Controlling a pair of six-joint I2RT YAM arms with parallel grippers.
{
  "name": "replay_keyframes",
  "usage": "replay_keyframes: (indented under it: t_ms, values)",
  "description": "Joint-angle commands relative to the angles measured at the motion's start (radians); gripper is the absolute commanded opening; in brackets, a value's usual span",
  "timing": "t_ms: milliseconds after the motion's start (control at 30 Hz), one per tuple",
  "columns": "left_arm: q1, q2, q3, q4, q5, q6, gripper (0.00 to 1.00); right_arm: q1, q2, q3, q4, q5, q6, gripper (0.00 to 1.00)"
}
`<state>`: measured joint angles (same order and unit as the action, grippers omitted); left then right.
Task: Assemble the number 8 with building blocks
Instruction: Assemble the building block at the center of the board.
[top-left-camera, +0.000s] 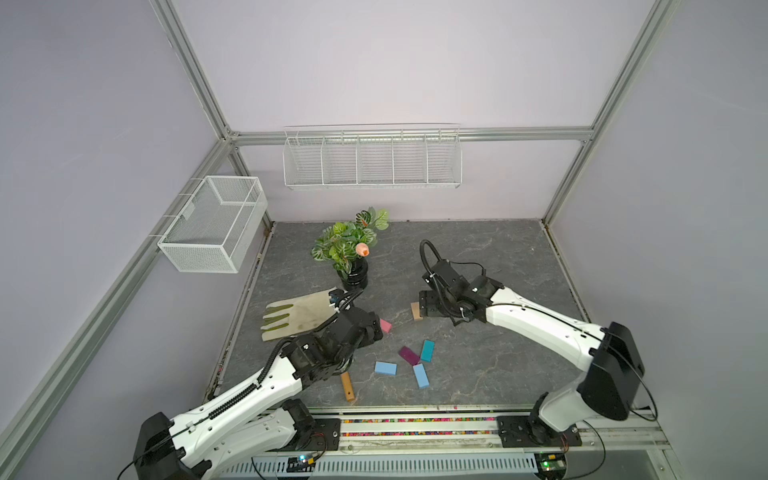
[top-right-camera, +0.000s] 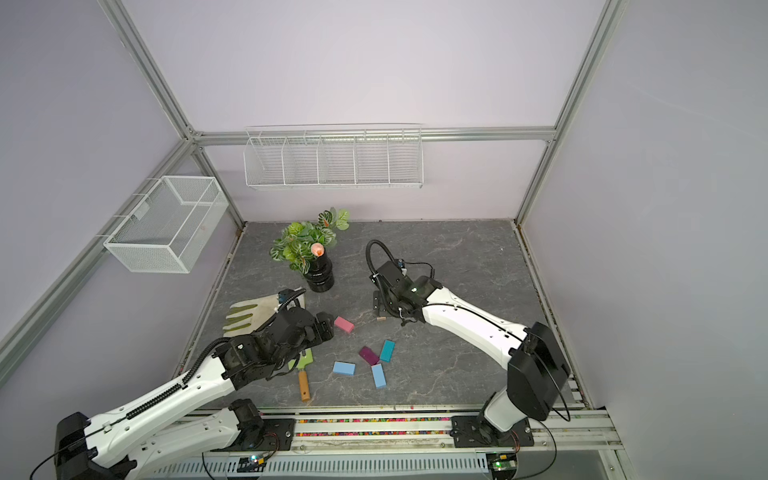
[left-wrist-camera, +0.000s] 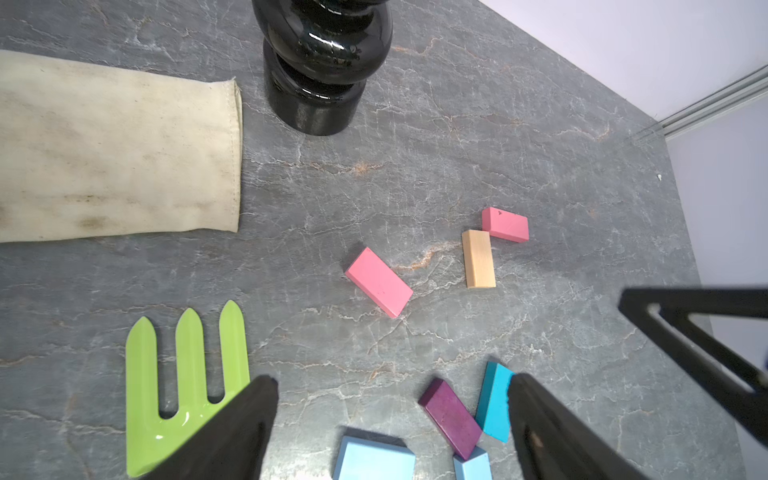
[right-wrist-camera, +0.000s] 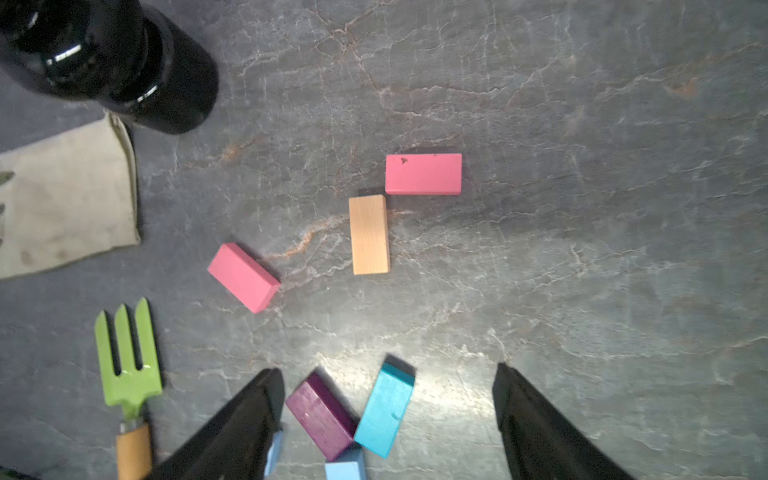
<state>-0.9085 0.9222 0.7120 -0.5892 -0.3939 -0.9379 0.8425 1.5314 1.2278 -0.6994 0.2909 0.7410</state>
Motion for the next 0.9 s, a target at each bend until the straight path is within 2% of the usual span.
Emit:
replay_keyframes:
  t_ms: [0, 100, 133, 167, 433, 667, 700, 767, 867]
  values:
    - [-0.004, -0.017, 0.005, -0.018, -0.024, -0.003, 0.91, 0.001, 0.004, -0.07, -0.034, 0.063, 0.026, 0.57]
    - [-0.003, -0.024, 0.001, -0.019, -0.021, -0.007, 0.91, -0.012, 0.034, -0.069, -0.01, 0.074, 0.016, 0.2]
    - [-0.004, -0.025, 0.0, -0.02, -0.02, -0.006, 0.91, -0.018, 0.053, -0.063, 0.006, 0.069, 0.01, 0.1]
    - [-0.004, -0.028, 0.0, -0.022, -0.018, -0.009, 0.91, -0.028, 0.074, -0.053, 0.012, 0.065, 0.009, 0.07]
    - [-0.004, -0.025, 0.001, -0.023, -0.013, -0.007, 0.91, -0.073, 0.295, 0.064, 0.085, -0.003, -0.045, 0.07]
    - [-0.004, -0.023, 0.001, -0.026, -0.015, -0.005, 0.91, -0.075, 0.384, 0.122, 0.069, -0.032, -0.041, 0.07]
    - [-0.004, -0.024, 0.001, -0.026, -0.015, -0.003, 0.91, -0.075, 0.375, 0.107, 0.075, -0.03, -0.034, 0.11]
    - [-0.003, -0.023, 0.001, -0.026, -0.014, -0.001, 0.91, -0.075, 0.346, 0.067, 0.088, -0.035, -0.021, 0.29]
    - [-0.003, -0.015, 0.004, -0.021, -0.009, 0.0, 0.91, -0.07, 0.272, -0.003, 0.102, -0.065, -0.004, 0.45]
